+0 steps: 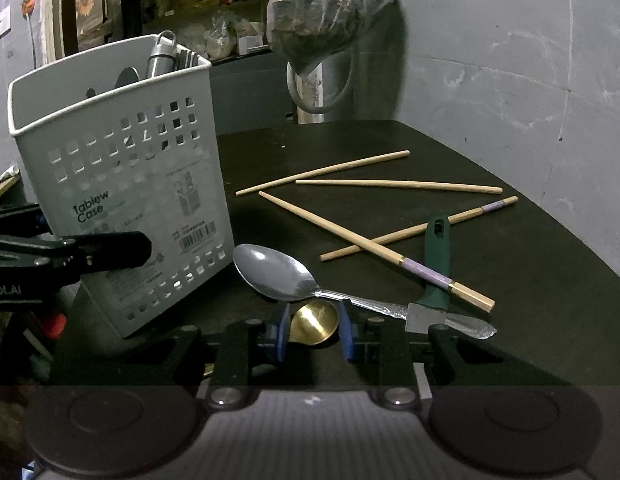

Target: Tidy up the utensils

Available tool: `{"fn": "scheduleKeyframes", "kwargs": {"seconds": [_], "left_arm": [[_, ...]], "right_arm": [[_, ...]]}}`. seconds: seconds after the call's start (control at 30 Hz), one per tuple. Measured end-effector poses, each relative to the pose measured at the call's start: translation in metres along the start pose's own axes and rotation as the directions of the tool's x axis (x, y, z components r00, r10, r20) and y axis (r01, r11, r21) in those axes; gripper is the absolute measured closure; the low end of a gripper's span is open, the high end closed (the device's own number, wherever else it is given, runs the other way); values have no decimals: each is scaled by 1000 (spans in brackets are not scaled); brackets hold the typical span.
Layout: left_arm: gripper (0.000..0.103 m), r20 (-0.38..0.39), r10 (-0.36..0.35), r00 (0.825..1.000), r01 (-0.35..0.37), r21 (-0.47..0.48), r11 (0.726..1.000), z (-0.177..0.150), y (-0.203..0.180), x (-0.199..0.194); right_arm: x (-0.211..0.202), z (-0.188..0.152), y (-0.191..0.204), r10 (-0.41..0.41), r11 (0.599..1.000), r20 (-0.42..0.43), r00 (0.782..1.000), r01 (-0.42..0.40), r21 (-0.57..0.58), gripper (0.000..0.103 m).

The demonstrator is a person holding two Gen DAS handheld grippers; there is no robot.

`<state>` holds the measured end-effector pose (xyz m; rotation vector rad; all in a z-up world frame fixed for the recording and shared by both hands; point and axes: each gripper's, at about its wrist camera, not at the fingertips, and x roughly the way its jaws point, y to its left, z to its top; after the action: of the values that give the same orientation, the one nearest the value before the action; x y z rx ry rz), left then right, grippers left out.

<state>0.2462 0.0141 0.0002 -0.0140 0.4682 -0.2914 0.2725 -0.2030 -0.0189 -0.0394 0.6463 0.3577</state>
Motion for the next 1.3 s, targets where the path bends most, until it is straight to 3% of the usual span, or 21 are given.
{"fn": "scheduleKeyframes", "kwargs": {"seconds": [0.2, 0.5, 0.53, 0.57, 0.63, 0.9, 1.17, 1.3], "left_arm": [[25, 0, 0, 1000, 0, 0, 1000, 0, 0, 0], [25, 3, -3, 1000, 3, -5, 1000, -1, 1, 0], [25, 3, -4, 1000, 4, -8, 1000, -1, 1, 0], [25, 4, -6, 1000, 6, -10, 1000, -1, 2, -1], [25, 5, -8, 1000, 8, -13, 1000, -2, 3, -1], [25, 8, -21, 1000, 21, -19, 1000, -3, 6, 0], [24, 10, -27, 1000, 27, -23, 999, -3, 7, 0], [24, 11, -29, 1000, 29, -24, 999, -3, 7, 0]], "right_arm": [[1, 0, 6, -23, 999, 0, 1000, 23, -35, 76], [7, 7, 36, -112, 950, -17, 994, 102, -294, 77], [7, 7, 38, -118, 943, -17, 993, 107, -315, 87], [8, 7, 41, -130, 935, -12, 991, 118, -335, 91], [10, 8, 46, -148, 918, -2, 989, 137, -371, 92], [10, 10, 51, -126, 931, -4, 992, 117, -347, 92], [6, 0, 77, -152, 866, 32, 988, 149, -477, 94], [6, 2, 77, -141, 882, 22, 990, 136, -452, 92]]}}
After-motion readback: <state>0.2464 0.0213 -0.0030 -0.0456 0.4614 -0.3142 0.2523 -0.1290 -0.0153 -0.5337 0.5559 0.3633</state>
